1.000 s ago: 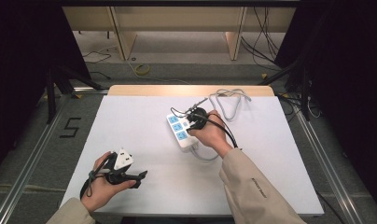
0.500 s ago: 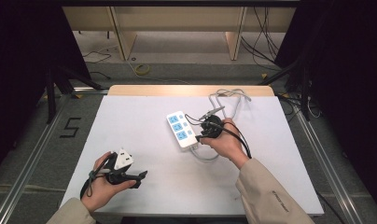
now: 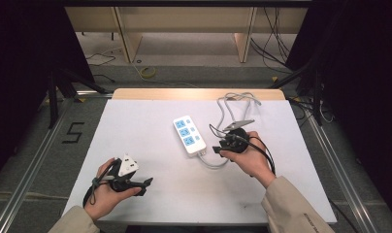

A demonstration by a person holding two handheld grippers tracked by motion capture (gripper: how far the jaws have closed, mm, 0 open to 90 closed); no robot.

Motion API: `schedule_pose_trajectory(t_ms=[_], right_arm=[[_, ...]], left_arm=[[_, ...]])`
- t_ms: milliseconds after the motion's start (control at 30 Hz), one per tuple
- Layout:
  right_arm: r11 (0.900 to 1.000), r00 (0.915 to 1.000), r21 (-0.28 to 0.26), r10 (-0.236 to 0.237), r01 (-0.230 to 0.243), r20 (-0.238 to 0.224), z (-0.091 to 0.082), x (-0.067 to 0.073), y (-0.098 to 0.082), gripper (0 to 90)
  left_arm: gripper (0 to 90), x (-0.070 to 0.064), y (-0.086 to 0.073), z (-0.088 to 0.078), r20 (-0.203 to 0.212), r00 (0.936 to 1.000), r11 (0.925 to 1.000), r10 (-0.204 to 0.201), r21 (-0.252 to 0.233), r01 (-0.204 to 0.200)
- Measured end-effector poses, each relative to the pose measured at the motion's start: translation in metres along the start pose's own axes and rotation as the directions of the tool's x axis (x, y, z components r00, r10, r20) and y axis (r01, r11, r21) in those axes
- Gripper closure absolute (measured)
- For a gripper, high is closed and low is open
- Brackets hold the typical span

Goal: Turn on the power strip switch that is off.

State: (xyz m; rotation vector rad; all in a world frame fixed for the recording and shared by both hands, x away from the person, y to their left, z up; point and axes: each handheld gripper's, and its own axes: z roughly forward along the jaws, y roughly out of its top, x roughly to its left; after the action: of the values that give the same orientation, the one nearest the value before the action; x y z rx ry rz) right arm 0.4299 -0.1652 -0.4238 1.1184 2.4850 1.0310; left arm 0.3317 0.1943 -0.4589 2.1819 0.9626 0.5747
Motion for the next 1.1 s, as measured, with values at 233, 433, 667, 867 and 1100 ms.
schedule_pose_trajectory(t_ms=[233, 433, 667, 867, 1100], right_arm=[[0.999, 1.0, -0.038, 0.003, -0.003, 0.0, -0.017, -0.003, -0.017, 56.2], [0.997, 0.9999, -0.08, 0.01, -0.01, 0.0, -0.03, -0.003, -0.04, 54.5], [0.992, 0.9997, -0.122, 0.022, -0.023, -0.011, -0.044, -0.004, -0.063, 51.8], [0.989, 1.0, -0.146, 0.006, -0.006, 0.004, -0.053, -0.008, -0.08, 47.9], [0.985, 0.9998, -0.171, 0.009, -0.006, 0.016, -0.068, -0.012, -0.097, 43.6]], left_arm=[[19.6, 0.0, 0.0, 0.0, -0.003, 1.0, 1.0, -0.005, -0.001, 0.005], [19.6, 0.001, -0.001, 0.0, -0.004, 1.0, 1.0, -0.003, 0.003, 0.003], [19.5, 0.001, -0.001, -0.001, -0.006, 1.0, 1.0, -0.003, 0.002, 0.003], [19.6, 0.002, -0.002, -0.001, -0.009, 0.9999, 0.9999, -0.012, 0.001, 0.012], [19.6, 0.003, -0.002, -0.002, -0.012, 0.9999, 0.9999, -0.012, 0.0, 0.012]])
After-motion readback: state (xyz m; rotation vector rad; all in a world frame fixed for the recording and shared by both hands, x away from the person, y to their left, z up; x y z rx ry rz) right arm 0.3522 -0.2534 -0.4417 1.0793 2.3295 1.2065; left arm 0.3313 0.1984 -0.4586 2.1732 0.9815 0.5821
